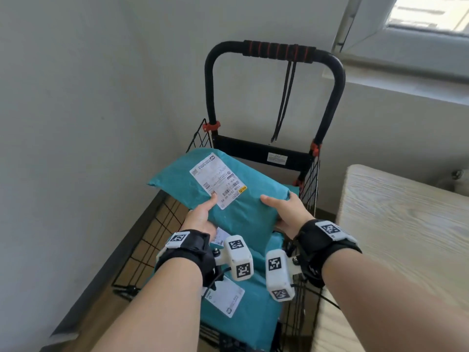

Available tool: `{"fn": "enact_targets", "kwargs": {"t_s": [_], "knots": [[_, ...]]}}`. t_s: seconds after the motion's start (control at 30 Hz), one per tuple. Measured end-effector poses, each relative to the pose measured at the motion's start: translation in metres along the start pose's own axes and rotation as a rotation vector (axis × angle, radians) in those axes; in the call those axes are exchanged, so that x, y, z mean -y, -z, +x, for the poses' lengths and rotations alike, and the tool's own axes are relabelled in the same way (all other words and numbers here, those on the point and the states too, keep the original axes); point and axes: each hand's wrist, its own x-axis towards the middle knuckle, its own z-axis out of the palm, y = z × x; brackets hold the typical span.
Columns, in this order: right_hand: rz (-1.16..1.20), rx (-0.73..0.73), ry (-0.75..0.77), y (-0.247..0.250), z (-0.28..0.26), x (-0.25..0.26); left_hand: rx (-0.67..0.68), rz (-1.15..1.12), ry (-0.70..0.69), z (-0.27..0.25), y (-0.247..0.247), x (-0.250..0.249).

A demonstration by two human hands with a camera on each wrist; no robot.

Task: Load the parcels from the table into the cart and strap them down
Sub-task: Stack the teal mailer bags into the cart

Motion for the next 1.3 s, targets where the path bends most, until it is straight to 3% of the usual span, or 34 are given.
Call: {"fn": "enact_targets", "kwargs": {"t_s": [0.2,0.3,0.37,0.47,0.7,0.77,0.83,0.9,1.07,1.2,1.3], "knots": [[-0.101,-0.177,0.02,-0.012,0.03,-0.002,0.008,0.046,-0.014,0.022,0.013,-0.025],[-0.171,-0.233,-0.004,-0.002,0.037,-0.006,-0.119,0.184,-0.004,0.038,0.025,-0.033],[-0.208,-0.275,-0.023,0.006,0.043,-0.012,-0.168,0.462,0.065,0.053,0.033,-0.03],[-0.256,-0.311,-0.05,0.014,0.052,-0.027,-0.078,0.832,0.213,0.05,0.03,-0.024],[-0.283,-0.352,-0.171,0.032,0.094,-0.079,0.006,1.206,0.43,0.057,0.036,-0.02],[-0.275,-0.363,-0.182,0.038,0.104,-0.093,0.028,1.206,0.502,0.061,0.038,-0.019],[-0.263,-0.369,-0.198,0.026,0.091,-0.082,0.029,1.068,0.552,0.067,0.04,-0.018],[-0.253,-0.363,-0.22,0.023,0.092,-0.083,0.051,0.919,0.525,0.076,0.04,-0.018],[-0.282,-0.219,-0.294,0.02,0.097,-0.097,0.116,0.659,0.31,0.087,0.034,-0.022],[-0.151,-0.175,-0.304,0.01,0.092,-0.097,0.136,0.685,0.223,0.094,0.03,-0.02],[-0.259,-0.215,-0.272,0.012,0.099,-0.099,0.103,0.93,0.115,0.105,0.03,-0.01]]}}
